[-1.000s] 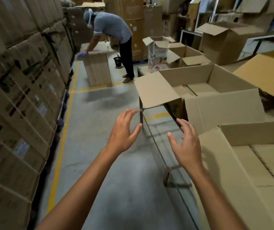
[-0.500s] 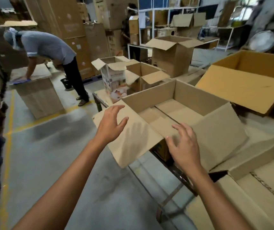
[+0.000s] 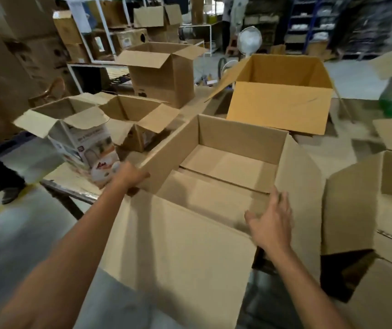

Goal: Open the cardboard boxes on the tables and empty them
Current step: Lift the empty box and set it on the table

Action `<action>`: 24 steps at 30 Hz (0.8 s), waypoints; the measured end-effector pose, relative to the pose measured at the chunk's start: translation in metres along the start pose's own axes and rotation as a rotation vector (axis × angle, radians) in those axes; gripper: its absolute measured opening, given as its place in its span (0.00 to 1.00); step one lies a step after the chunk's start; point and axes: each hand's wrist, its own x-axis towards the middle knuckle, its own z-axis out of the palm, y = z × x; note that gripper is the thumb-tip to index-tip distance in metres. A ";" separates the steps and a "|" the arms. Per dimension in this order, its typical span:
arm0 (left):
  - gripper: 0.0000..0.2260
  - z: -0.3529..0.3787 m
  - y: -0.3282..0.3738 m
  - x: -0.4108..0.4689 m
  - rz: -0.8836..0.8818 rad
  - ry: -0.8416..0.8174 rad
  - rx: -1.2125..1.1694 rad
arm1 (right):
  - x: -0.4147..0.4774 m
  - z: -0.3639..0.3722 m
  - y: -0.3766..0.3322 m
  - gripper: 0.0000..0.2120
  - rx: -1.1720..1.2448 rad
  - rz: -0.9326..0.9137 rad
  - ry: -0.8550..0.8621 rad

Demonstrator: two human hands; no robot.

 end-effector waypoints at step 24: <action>0.17 0.013 -0.089 0.000 0.252 -0.079 0.189 | -0.063 0.008 -0.005 0.31 0.004 0.180 0.194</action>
